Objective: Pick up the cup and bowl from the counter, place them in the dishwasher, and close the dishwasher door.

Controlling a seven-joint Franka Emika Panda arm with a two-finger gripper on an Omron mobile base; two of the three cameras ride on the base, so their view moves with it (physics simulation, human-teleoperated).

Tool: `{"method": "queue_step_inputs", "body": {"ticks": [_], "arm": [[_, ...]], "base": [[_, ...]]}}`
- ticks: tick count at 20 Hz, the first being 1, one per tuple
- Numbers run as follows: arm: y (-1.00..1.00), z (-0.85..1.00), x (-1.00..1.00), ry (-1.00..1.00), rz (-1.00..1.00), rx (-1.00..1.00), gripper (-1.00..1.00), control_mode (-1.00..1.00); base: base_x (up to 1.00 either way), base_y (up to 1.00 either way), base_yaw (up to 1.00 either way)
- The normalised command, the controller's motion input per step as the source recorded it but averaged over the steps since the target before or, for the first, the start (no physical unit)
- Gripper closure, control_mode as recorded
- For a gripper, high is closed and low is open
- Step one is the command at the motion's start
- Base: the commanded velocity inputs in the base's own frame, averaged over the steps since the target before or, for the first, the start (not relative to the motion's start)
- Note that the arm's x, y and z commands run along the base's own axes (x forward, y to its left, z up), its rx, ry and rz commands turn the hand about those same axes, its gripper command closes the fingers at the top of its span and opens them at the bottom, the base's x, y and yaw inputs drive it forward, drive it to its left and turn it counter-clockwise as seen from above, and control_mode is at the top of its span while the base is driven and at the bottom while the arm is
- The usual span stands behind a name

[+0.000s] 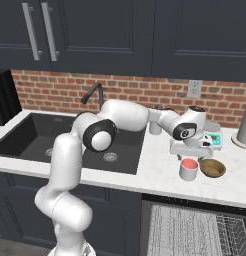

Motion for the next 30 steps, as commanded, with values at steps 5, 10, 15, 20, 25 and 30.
{"method": "queue_step_inputs", "body": {"ticks": [5,10,15,20,25,30], "arm": [[0.54,0.0,0.0,0.0,0.0,0.0,-1.0,-1.0],[0.28,-0.03,-0.01,0.0,-0.03,0.0,-1.0,-1.0],[-0.26,-0.04,0.0,0.0,-0.02,-0.01,-1.0,-1.0],[-0.25,-0.04,-0.01,0.0,-0.01,0.0,-1.0,-1.0],[0.0,-0.12,0.0,0.0,0.01,0.0,-1.0,-1.0],[0.0,-0.22,0.0,0.01,0.0,0.0,-1.0,-1.0]], "base": [[0.0,0.0,0.0],[0.0,0.0,0.0],[0.0,0.0,0.0],[0.0,0.0,0.0],[0.0,0.0,0.0],[0.0,0.0,0.0]]}}
